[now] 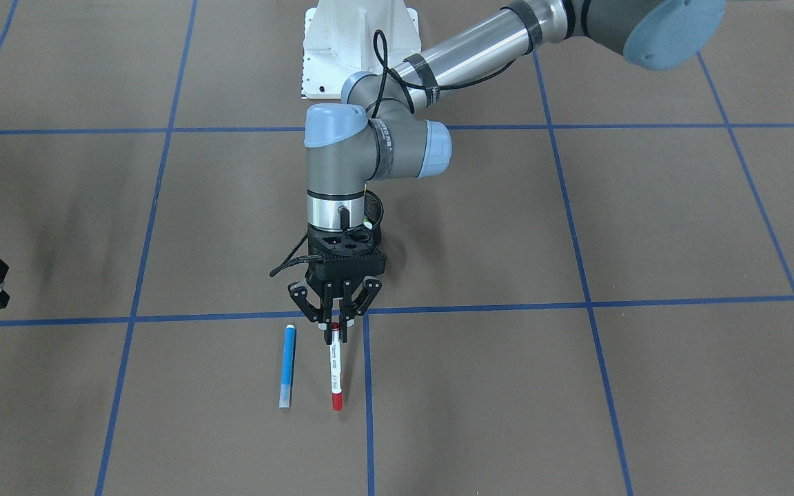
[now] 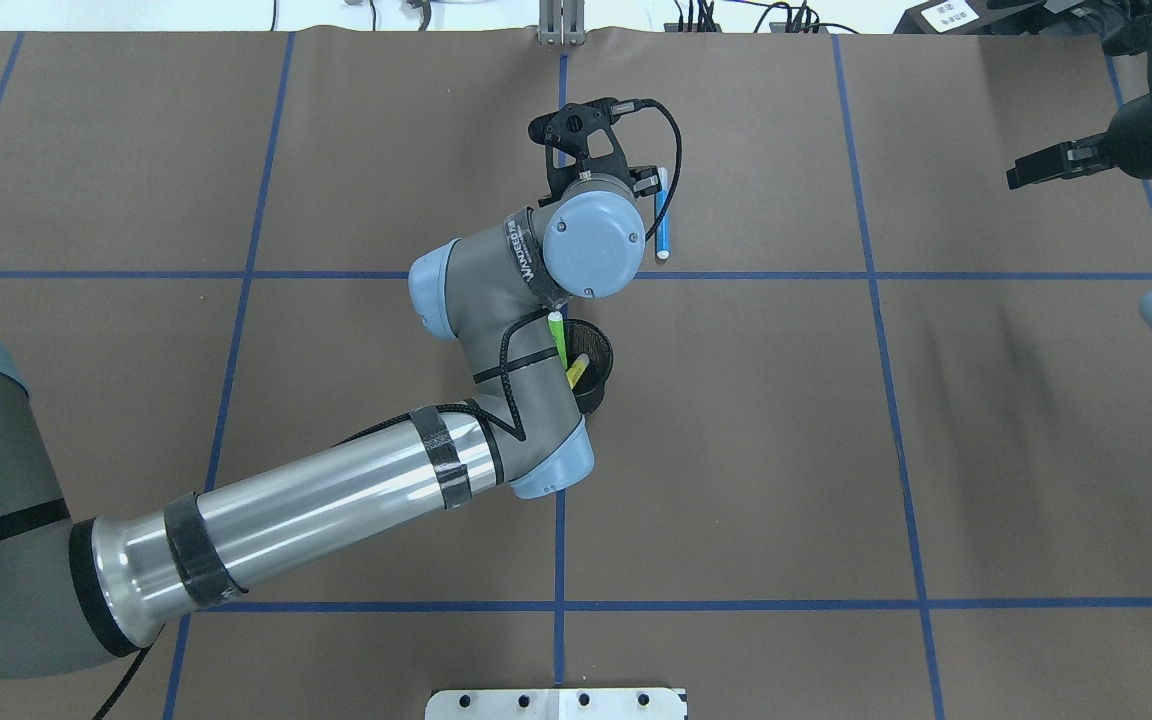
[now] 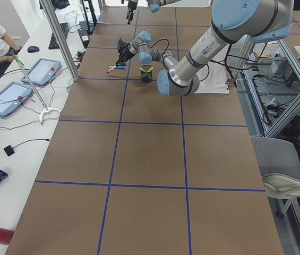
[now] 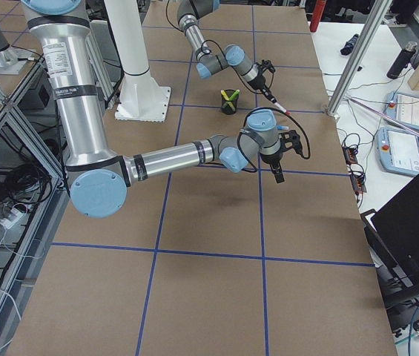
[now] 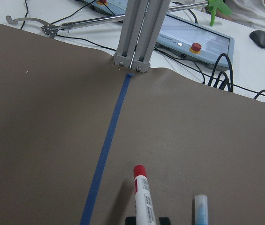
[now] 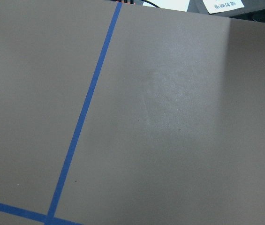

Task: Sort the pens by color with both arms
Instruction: 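Lift the white marker and lay it beside the blue pen, open left gripper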

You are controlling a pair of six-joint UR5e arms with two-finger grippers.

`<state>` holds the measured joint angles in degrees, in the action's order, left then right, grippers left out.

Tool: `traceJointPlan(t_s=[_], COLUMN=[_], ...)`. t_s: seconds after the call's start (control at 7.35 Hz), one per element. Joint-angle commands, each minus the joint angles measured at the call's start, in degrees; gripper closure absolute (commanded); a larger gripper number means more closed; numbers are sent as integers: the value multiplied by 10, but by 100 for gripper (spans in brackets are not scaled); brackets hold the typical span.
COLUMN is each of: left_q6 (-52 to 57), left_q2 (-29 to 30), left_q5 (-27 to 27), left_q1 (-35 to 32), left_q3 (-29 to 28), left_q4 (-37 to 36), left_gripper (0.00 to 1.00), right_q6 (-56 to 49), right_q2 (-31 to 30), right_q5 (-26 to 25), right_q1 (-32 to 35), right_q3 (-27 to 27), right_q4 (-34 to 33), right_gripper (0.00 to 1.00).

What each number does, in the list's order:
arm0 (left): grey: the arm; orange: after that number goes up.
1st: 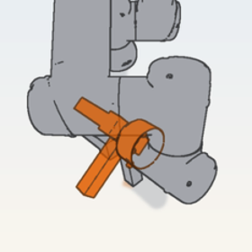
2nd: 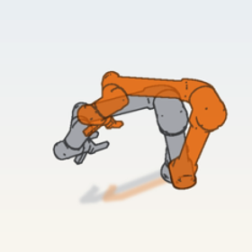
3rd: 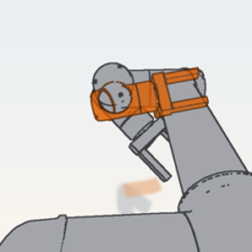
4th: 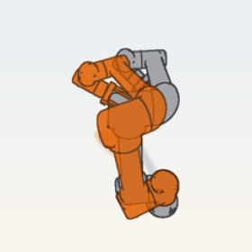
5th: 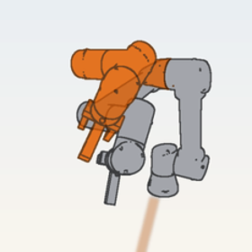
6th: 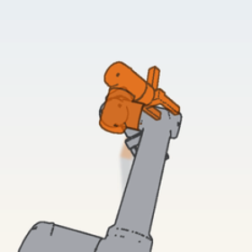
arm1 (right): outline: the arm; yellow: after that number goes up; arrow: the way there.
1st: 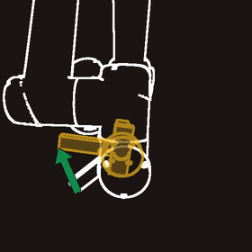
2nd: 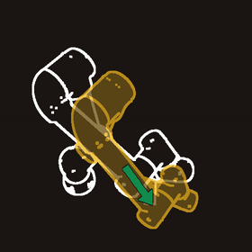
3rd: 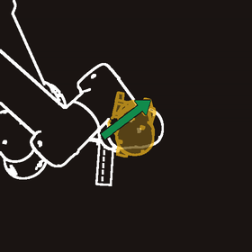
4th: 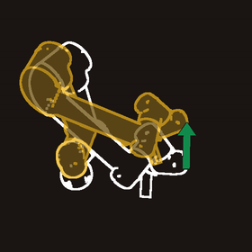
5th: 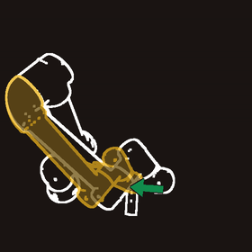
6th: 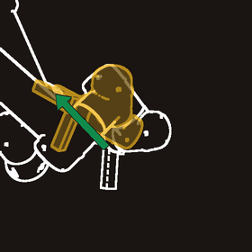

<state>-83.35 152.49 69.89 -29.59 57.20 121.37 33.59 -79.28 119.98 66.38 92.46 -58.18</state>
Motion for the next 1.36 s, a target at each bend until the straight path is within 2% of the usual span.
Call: traceJointPlan(t_s=[0.0, 0.14, 0.27, 0.41, 0.54, 0.68, 0.82, 0.95, 1.09, 1.22], left_q6=[12, 24, 24, 25, 24, 25, 41, 76, 89, 126], left_q2=[1, 1, 1, 1, 0, 1, -3, -19, -34, -92], left_q5=[0, 1, 1, 2, 4, 9, 10, 50, 114, 205], left_q1=[1, 1, 1, 1, 1, 1, 0, -12, -47, -93], left_q3=[-15, -15, -15, -14, -13, -7, 25, 67, 114, 203], left_q4=[19, 19, 19, 19, 19, 19, 16, -9, -79, -139], left_gripper=[100, 100, 54, 36, 24, 23, 23, 23, 23, 23], right_q6=[0, 0, 0, 1, 0, 0, 9, 58, 127, 210], right_q2=[1, 1, 1, 11, 13, 14, 23, 43, 66, 104], right_q5=[-5, -10, -11, -11, -16, -16, -17, -17, -18, -29], right_q1=[-2, -2, -3, -3, -3, -3, -4, -11, -28, -67], right_q3=[-1, 1, 3, 3, 2, 1, 3, 3, 3, 4], right_q4=[0, 0, 0, 0, -1, -1, -2, -3, -2, -3], right_gripper=[1, 1, 1, 1, 1, 1, 1, 1, 1, 1])
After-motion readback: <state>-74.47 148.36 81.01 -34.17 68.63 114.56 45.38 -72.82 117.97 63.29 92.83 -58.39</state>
